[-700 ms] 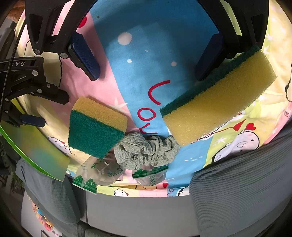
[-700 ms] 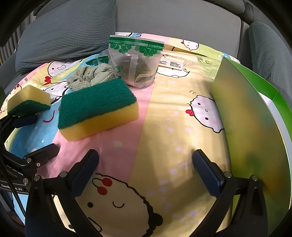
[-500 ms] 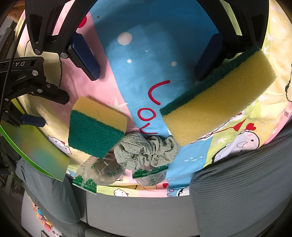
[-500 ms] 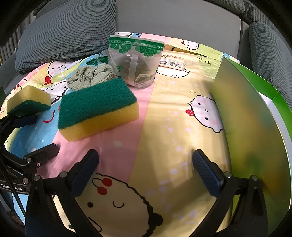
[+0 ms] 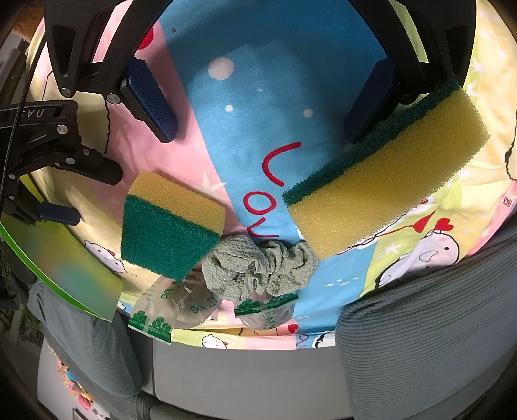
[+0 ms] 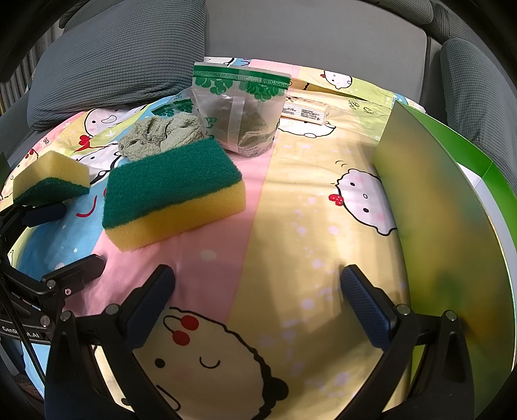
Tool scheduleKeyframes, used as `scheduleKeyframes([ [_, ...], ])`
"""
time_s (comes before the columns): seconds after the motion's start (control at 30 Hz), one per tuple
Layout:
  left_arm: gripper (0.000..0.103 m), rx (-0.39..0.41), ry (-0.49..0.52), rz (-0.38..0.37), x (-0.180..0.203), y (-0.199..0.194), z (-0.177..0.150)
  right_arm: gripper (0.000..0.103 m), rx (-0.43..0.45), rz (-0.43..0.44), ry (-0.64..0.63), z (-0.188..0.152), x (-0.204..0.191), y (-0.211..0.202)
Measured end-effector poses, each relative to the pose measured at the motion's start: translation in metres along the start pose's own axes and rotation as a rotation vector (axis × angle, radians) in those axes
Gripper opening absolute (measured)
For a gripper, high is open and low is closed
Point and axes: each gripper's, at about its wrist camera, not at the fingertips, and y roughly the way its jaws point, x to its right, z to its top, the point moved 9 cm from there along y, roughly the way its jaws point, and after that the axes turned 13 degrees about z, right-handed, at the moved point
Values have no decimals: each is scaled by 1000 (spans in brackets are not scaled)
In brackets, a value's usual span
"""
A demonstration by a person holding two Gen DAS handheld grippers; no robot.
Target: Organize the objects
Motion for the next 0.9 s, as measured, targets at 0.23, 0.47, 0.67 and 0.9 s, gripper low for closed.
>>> scheduleKeyframes([
  [0.23,103,0,-1,-1,0,0,0,102,0,0,0,0,0,0],
  [0.47,103,-1,-1,-1,0,0,0,102,0,0,0,0,0,0],
  [0.67,103,-2,-2,-2,0,0,0,102,0,0,0,0,0,0],
  [0.9,103,-1,0,0,1,0,1,102,1,1,0,0,0,0],
])
